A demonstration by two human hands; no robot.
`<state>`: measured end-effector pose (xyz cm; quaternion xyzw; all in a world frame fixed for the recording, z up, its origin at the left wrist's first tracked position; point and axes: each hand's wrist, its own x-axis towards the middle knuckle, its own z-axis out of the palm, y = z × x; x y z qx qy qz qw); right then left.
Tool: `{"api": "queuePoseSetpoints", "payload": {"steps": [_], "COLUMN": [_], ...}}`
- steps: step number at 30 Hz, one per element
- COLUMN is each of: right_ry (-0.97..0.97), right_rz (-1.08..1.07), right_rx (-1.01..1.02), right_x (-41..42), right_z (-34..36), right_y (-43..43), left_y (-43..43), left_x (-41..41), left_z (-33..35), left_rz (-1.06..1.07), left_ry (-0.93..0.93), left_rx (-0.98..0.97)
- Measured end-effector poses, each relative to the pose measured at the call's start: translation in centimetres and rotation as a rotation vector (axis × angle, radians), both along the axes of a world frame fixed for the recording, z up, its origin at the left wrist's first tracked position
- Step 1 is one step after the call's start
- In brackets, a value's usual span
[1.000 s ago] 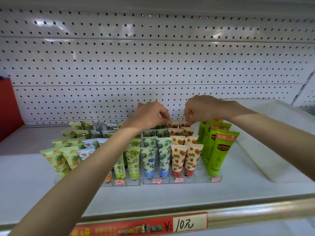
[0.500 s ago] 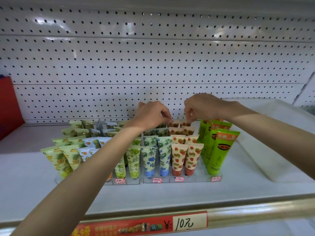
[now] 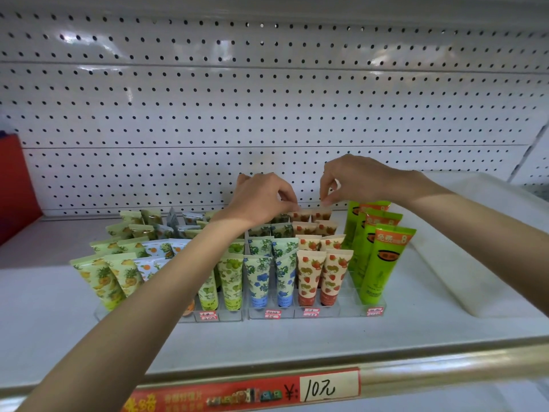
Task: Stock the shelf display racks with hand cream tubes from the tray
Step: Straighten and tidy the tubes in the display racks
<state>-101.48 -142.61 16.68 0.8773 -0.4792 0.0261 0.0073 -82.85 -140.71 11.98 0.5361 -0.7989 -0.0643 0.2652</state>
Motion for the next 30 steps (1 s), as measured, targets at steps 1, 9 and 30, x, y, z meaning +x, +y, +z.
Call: {"api": "queuePoseSetpoints", "payload": {"steps": [1,9,30], "right_ry": [-0.030,0.045,0.157], "right_rz": [0.001,0.025,0.027], "right_rx": [0.008,0.173,0.062], "right_x": [-0.1,-0.2,-0.1], "right_z": [0.2,0.5,-0.3], "right_y": [0.1,1.9,2.1], "left_y": [0.3,1.4,1.6], "left_x": [0.1,-0.3,-0.3], "left_z": [0.1,-0.1,-0.5], "left_rz": [-0.009,-0.068,-0.068], "left_ry": [0.006,-0.053,-0.022], "left_rx": [-0.007,0.065,0.063]}}
